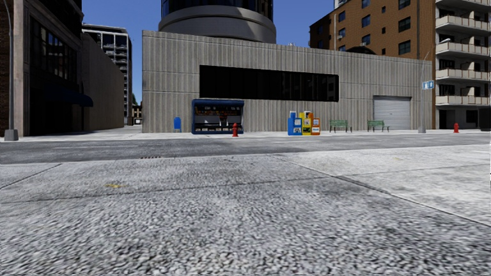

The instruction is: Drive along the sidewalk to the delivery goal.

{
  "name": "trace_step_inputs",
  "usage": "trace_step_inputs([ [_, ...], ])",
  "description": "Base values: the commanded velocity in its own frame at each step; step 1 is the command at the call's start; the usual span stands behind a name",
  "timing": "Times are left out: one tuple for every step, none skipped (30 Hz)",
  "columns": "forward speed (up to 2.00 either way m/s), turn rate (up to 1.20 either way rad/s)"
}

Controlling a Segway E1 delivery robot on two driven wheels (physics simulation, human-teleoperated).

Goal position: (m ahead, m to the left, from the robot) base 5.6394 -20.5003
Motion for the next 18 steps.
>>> trace_step_inputs([
  [2.00, -0.28],
  [2.00, -0.25],
  [2.00, -0.25],
  [2.00, -0.24],
  [2.00, -0.24],
  [2.00, -0.24],
  [2.00, -0.24],
  [2.00, -0.25],
  [2.00, -0.29],
  [2.00, -0.29],
  [2.00, -0.30],
  [2.00, -0.35],
  [2.00, -0.39],
  [2.00, -0.41],
  [2.00, -0.41],
  [2.00, -0.49],
  [2.00, -0.53],
  [2.00, -0.55],
])
